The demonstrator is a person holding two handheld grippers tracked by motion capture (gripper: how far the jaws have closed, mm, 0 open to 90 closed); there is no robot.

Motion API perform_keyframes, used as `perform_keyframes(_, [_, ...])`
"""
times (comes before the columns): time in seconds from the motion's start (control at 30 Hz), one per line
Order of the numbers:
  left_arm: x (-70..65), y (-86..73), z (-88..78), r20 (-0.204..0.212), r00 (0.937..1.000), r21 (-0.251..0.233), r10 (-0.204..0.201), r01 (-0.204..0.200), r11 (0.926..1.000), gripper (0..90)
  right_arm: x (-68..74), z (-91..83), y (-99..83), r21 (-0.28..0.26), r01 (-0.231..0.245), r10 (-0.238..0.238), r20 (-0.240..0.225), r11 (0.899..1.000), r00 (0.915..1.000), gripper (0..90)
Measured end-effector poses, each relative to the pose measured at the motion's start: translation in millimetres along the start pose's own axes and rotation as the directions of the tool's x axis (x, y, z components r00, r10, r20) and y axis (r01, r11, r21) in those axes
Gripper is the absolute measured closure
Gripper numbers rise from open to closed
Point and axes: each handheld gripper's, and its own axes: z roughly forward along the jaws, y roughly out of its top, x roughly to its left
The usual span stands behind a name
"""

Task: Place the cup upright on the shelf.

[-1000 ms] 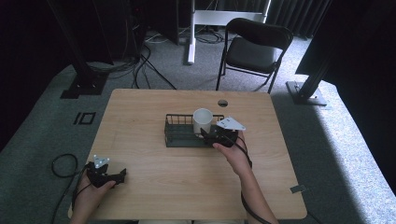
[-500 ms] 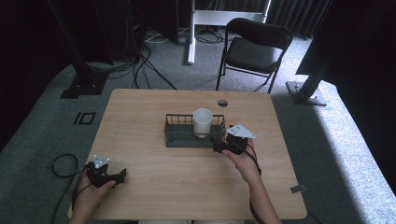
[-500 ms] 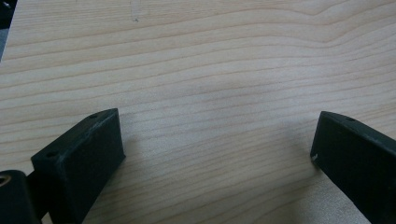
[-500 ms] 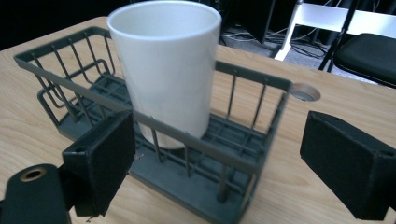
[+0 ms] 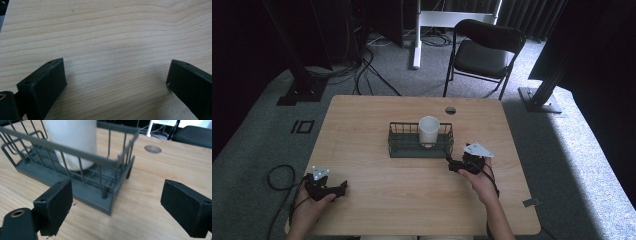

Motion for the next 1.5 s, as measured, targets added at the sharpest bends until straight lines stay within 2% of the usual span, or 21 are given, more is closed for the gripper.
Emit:
perform_keyframes(0.4, [0.0,0.0,0.0,0.000,1.0000,0.000,0.000,0.000,1.0000,2.9,-14.2,-2.6,-26.9,0.041,-0.035,0.034,0.029,0.999,0.9990,10.4])
perform_keyframes(0.63, [0.0,0.0,0.0,0.000,1.0000,0.000,0.000,0.000,1.0000,2.9,-22.8,-3.4,-39.0,0.073,-0.045,0.040,0.073,0.996,0.9965,10.4])
perform_keyframes(0.93, [0.1,0.0,0.0,0.000,1.0000,0.000,0.000,0.000,1.0000,2.9,-36.0,-8.5,-46.9,0.108,-0.087,0.072,0.139,0.990,0.9877,10.3])
perform_keyframes(1.13, [0.0,0.0,0.0,0.000,1.0000,0.000,0.000,0.000,1.0000,2.9,-44.0,-11.5,-52.2,0.151,-0.113,0.086,0.173,0.982,0.9812,10.4])
perform_keyframes(1.3, [0.0,0.0,0.0,0.000,1.0000,0.000,0.000,0.000,1.0000,2.8,-50.5,-13.8,-55.8,0.168,-0.125,0.093,0.186,0.978,0.9781,10.3])
perform_keyframes(1.4, [0.0,0.0,0.0,0.000,1.0000,0.000,0.000,0.000,1.0000,2.9,-53.9,-16.0,-57.5,0.180,-0.143,0.111,0.173,0.973,0.9786,10.3])
perform_keyframes(1.5, [0.1,0.0,0.0,0.000,1.0000,0.000,0.000,0.000,1.0000,2.8,-57.0,-18.2,-59.4,0.202,-0.126,0.092,0.172,0.971,0.9808,10.3])
